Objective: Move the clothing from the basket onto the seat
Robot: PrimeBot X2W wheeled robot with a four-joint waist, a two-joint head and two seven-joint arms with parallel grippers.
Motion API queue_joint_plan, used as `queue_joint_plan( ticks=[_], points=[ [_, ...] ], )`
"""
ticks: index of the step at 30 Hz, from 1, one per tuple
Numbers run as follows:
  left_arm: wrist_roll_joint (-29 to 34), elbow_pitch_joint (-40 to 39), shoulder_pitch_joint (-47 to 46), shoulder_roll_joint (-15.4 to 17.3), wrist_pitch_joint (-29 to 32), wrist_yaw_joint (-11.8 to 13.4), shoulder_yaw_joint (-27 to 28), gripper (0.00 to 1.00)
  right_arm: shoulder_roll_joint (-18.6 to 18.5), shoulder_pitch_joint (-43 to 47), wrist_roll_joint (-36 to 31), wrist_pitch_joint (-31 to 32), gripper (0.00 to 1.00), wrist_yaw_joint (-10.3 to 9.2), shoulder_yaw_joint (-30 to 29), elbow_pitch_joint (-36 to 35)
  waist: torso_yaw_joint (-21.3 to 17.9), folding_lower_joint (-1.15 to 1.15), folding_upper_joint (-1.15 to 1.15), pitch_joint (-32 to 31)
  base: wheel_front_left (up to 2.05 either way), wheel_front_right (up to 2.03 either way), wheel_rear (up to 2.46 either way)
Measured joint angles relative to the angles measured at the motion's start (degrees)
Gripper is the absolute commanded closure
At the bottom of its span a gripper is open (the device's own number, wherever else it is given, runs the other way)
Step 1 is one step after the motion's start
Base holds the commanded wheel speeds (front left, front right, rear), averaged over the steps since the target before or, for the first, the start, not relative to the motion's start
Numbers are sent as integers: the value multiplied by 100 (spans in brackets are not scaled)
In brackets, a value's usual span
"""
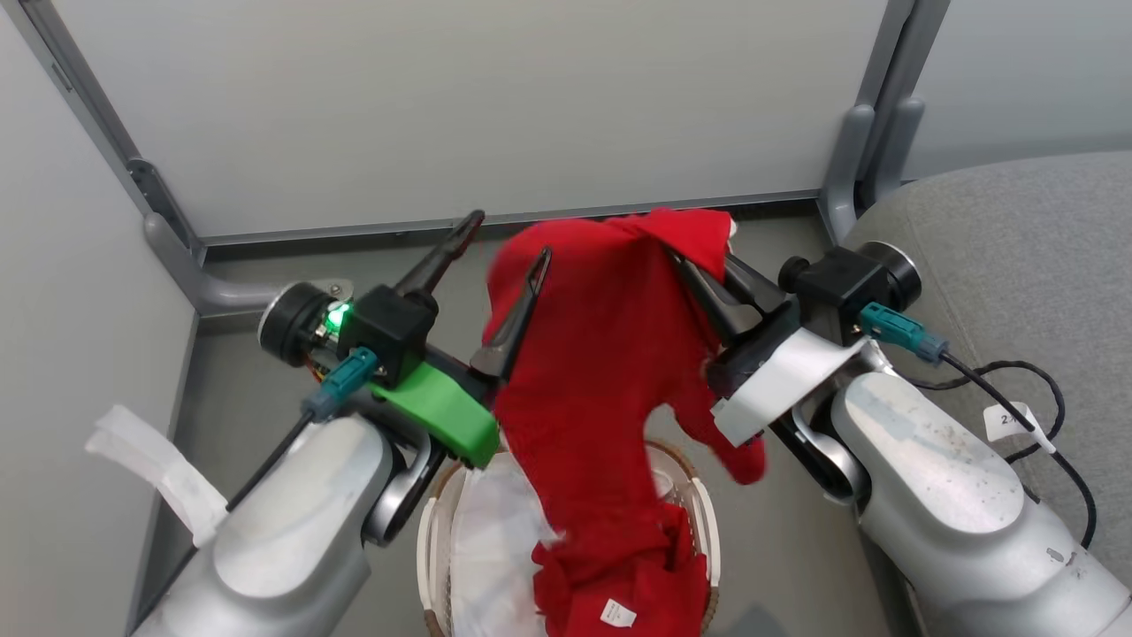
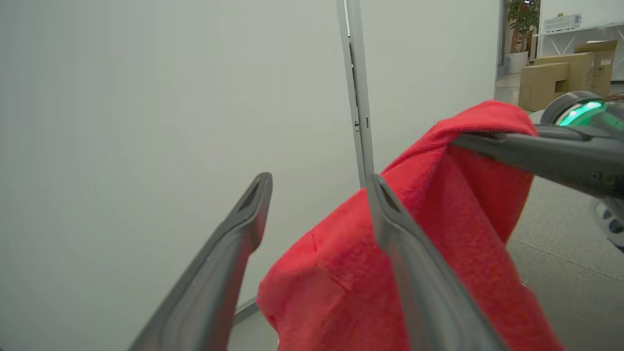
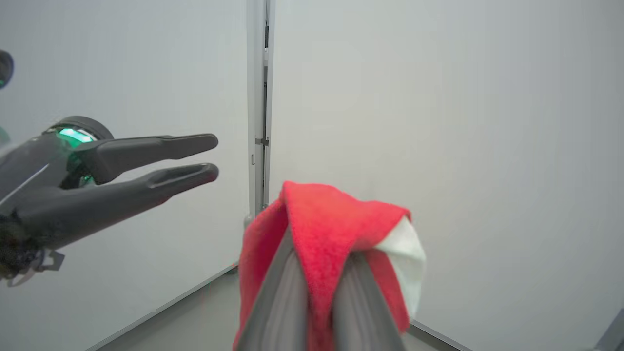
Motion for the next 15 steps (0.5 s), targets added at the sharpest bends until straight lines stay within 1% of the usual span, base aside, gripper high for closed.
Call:
queue_joint_plan(
  ticks=[4, 8, 15],
  points=[
    [-122, 121, 378, -101, -87, 58, 44, 0, -10, 53, -177, 0, 100, 0, -222, 8, 0, 0, 0, 26, 0, 0, 0],
    [-187, 241, 743, -230, -97, 60, 71, 0, -81, 219, -305, 1, 100, 0, -432, 10, -3, 0, 0, 63, 0, 0, 0],
    [-75, 335, 1122, -386, -116, 62, 255, 0, -155, 450, -426, 0, 100, 0, -829, -2, -48, 0, 0, 127, 0, 0, 0]
  ],
)
